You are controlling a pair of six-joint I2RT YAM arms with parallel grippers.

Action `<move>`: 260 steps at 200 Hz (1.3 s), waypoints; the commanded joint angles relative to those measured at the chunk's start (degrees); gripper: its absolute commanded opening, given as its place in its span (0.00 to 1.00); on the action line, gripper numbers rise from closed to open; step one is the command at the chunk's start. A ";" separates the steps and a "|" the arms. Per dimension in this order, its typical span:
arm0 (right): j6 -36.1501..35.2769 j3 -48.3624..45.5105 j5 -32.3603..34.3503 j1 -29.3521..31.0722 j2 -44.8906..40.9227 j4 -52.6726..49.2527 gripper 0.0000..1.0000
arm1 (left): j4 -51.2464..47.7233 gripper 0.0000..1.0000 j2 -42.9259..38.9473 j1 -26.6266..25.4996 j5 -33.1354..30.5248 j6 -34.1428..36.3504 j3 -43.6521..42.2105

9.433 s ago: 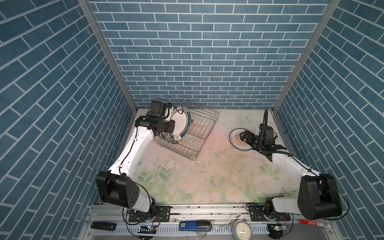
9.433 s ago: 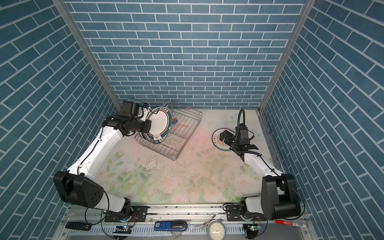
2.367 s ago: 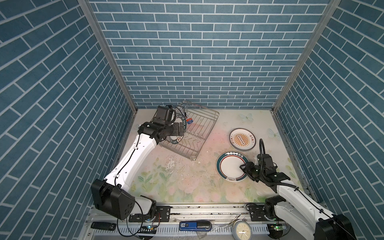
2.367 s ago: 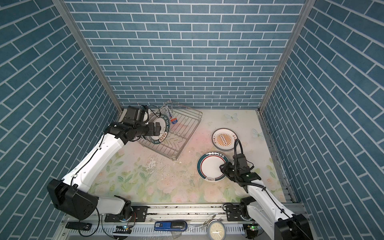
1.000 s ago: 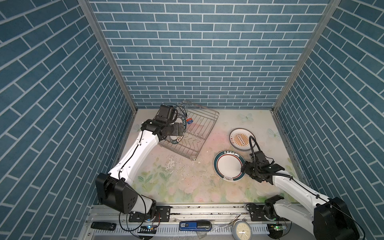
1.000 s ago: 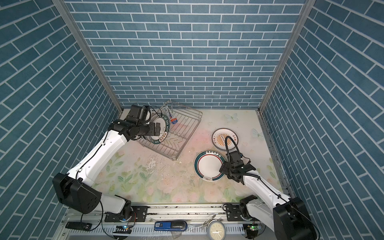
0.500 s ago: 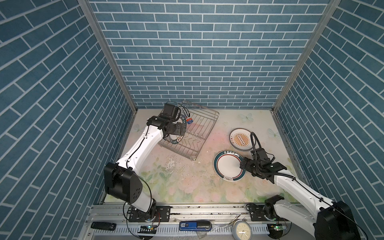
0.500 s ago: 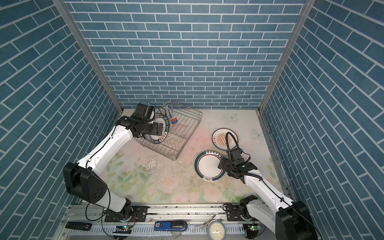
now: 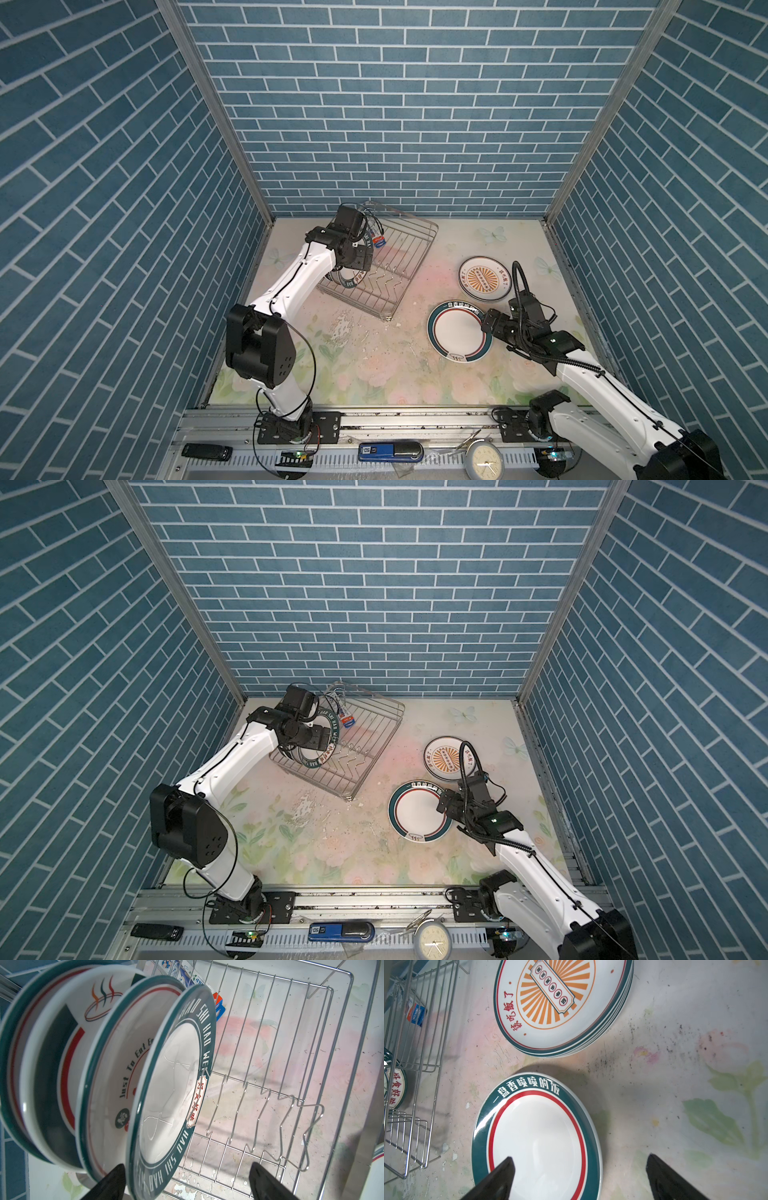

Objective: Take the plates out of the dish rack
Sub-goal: 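Open the right gripper off the plate rim while the left gripper reaches into the rack, then close the left gripper on the rim of the front 'HAO SHI HAO WEI' plate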

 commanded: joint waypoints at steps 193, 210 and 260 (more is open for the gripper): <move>-1.09 -3.03 -4.05 0.36 -2.67 2.25 0.99 | -5.95 0.54 9.46 2.50 -0.92 -0.76 10.26; -0.96 -2.94 -4.47 0.32 -2.38 2.59 0.99 | -5.91 0.49 9.46 2.87 -0.38 -0.90 10.16; -0.96 -2.49 -5.36 0.34 -1.83 3.49 0.99 | -6.26 0.29 10.93 4.42 1.90 -0.98 10.86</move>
